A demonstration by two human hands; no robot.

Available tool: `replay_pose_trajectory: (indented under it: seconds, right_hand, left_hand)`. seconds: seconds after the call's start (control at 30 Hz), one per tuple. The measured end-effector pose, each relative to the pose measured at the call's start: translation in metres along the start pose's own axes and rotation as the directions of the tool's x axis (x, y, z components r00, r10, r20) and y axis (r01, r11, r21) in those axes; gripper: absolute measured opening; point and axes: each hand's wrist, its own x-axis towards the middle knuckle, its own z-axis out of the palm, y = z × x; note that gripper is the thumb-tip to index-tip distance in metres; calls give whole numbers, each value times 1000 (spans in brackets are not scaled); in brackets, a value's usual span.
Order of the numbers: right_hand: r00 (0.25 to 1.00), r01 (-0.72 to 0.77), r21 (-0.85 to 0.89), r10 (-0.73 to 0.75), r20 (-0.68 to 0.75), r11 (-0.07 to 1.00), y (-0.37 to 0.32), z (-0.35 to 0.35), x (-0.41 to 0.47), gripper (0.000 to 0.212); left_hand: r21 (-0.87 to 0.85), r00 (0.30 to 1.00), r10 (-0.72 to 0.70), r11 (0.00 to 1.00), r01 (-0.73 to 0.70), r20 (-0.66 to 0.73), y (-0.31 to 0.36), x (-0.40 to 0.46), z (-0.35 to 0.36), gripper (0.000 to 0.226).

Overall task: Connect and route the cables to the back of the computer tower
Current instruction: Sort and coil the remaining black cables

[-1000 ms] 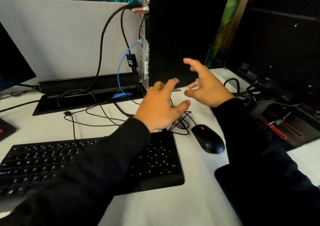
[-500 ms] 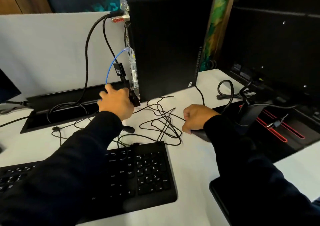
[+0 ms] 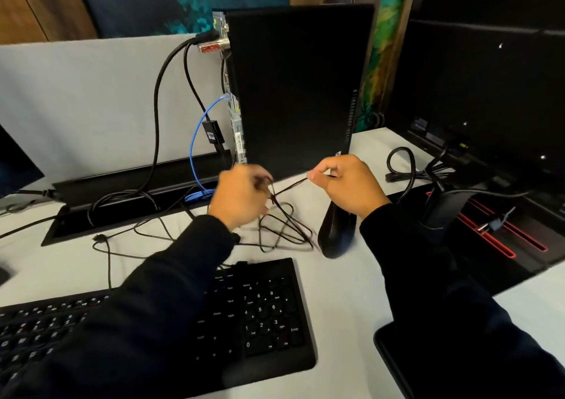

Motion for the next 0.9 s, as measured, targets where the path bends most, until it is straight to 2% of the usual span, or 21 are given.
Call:
replay_pose_trajectory:
  seconds: [0.1,0.2,0.3,0.47,0.57,0.67,0.7,0.73,0.8,0.9]
  right_hand:
    - [1000,0,-77,-2,-28,997,6,-2,1,17]
    - [999,-52,-165,50,-18,985,12,-7,1,27]
    - [988,-130,-237,147,56,963,13,-10,0,30]
    - [970,-115,-363,183,158,925,18,-1,-4,38]
    - [961,-104,-388,193,199,916,22,12,-4,47]
    - [950,-56,-410,176,260,910,22,23,-5,37]
    - [948,-50,-386,166,272,921,17,25,-7,30]
    - [949,-39,-335,140,282,941,11,26,-9,32]
    - [953,12,-189,46,300,982,-11,25,-10,70]
    - [946,129,63,-141,291,990,-56,26,-13,96]
  left_hand:
    - [-291,958,-163,952,91,-235,-12,10,-41,15]
    - [-496,915,-218,868,22,-339,-20,21,-78,18]
    - [-608,885,-220,789,-87,-411,-19,23,-106,23]
    - [-593,856,-28,733,-334,-517,9,10,-139,19]
    - [-583,850,87,692,-427,-519,31,1,-152,18]
    - [-552,850,177,691,-466,-496,42,-4,-156,18]
    - [-545,848,191,692,-474,-495,44,-6,-156,18]
    - [-539,846,197,693,-478,-496,45,-8,-155,18]
    - [-517,837,196,708,-481,-510,51,-11,-158,17]
    - [-410,798,282,739,-534,-532,64,-14,-168,16]
